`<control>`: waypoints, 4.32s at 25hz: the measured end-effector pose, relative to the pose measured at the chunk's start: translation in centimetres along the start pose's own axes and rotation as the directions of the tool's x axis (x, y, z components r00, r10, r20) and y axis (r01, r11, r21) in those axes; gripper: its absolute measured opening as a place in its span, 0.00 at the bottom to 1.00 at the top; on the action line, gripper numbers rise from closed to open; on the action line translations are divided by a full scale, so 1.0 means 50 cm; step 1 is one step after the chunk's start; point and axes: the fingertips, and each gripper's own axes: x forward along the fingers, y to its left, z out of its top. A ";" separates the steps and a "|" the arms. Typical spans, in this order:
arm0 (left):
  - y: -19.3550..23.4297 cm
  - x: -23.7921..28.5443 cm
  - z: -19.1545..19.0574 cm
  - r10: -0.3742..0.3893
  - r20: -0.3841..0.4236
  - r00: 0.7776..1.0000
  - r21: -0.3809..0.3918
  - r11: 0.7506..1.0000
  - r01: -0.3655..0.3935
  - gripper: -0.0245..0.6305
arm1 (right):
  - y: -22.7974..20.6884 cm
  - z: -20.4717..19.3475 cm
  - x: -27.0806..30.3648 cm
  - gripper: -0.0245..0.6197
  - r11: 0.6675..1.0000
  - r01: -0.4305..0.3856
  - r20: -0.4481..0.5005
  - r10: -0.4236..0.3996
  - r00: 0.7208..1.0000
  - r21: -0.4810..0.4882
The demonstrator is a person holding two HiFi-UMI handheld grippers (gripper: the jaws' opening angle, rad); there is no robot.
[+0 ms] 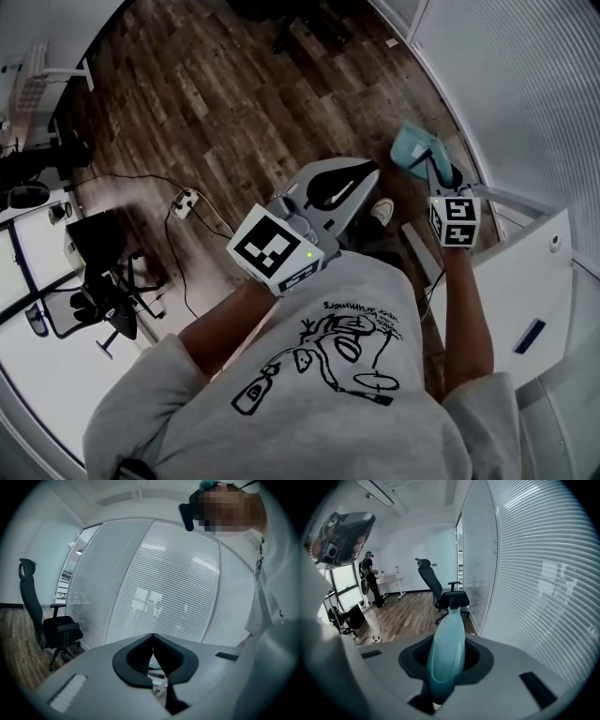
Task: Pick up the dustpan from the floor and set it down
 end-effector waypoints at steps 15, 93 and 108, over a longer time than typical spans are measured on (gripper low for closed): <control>0.009 -0.015 -0.046 0.010 -0.016 1.000 -0.031 0.999 -0.011 0.04 | 0.006 -0.108 0.095 0.13 1.000 -0.008 -0.071 0.009 0.997 0.023; 0.017 0.022 -0.065 -0.040 -0.087 0.995 -0.037 0.999 0.036 0.04 | 0.202 -0.466 0.130 0.11 0.943 -0.178 -0.391 0.282 0.876 0.281; 0.014 0.019 -0.072 -0.058 -0.095 0.994 -0.036 0.998 0.054 0.04 | 0.216 -0.457 0.130 0.14 0.930 -0.185 -0.360 0.299 0.884 0.318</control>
